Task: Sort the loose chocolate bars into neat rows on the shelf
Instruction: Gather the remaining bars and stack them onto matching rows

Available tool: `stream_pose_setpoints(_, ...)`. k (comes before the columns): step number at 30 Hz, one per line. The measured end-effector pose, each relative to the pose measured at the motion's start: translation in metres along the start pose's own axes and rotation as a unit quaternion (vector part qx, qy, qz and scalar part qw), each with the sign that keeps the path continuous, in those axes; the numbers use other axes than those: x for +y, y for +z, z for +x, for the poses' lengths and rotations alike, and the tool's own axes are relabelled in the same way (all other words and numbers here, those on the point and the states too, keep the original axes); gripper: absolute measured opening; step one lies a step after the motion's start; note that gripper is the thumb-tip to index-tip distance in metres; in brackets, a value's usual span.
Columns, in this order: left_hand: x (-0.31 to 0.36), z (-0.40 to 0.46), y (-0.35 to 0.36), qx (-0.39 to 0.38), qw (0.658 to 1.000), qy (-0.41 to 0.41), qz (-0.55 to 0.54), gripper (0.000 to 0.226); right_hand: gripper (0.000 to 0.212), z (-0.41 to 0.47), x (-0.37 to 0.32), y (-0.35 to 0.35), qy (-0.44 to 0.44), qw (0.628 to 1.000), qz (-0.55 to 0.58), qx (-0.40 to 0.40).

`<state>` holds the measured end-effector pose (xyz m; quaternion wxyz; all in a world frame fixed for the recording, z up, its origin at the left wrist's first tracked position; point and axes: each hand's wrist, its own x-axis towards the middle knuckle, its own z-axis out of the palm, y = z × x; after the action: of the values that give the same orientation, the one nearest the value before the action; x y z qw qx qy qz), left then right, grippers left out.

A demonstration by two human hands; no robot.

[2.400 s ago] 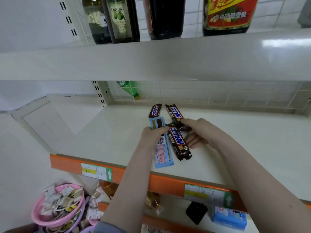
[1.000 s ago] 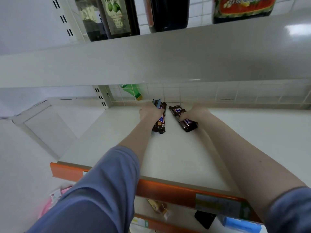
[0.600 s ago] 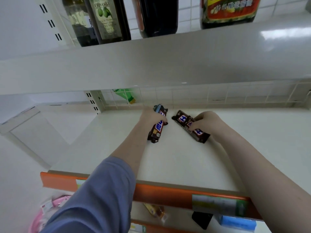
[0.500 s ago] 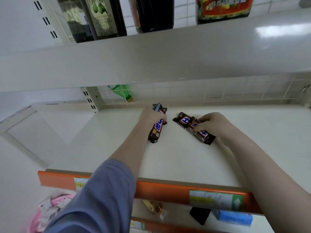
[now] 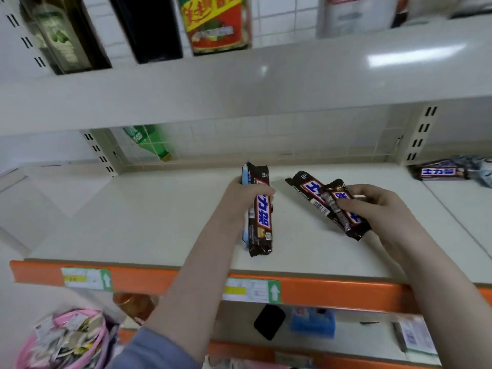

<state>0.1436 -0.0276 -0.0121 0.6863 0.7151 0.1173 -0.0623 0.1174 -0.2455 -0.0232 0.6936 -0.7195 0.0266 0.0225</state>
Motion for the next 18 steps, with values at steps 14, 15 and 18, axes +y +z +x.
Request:
stream_pose_setpoints(14, -0.001, -0.055, 0.278, 0.007, 0.966, -0.048, -0.253, 0.064, 0.011, -0.014, -0.008, -0.214, -0.006, 0.991, 0.119, -0.067)
stream_pose_setpoints(15, 0.0, -0.056, 0.289, 0.012, 0.965, -0.051, -0.256, 0.067, 0.011, -0.014, -0.007, -0.221, -0.006, 0.99, 0.117, -0.079)
stream_pose_setpoints(18, 0.0, -0.056, 0.313, 0.023, 0.963, -0.069, -0.261, 0.046, 0.011, -0.013, -0.007, -0.238, 0.005, 0.989, 0.124, -0.083)
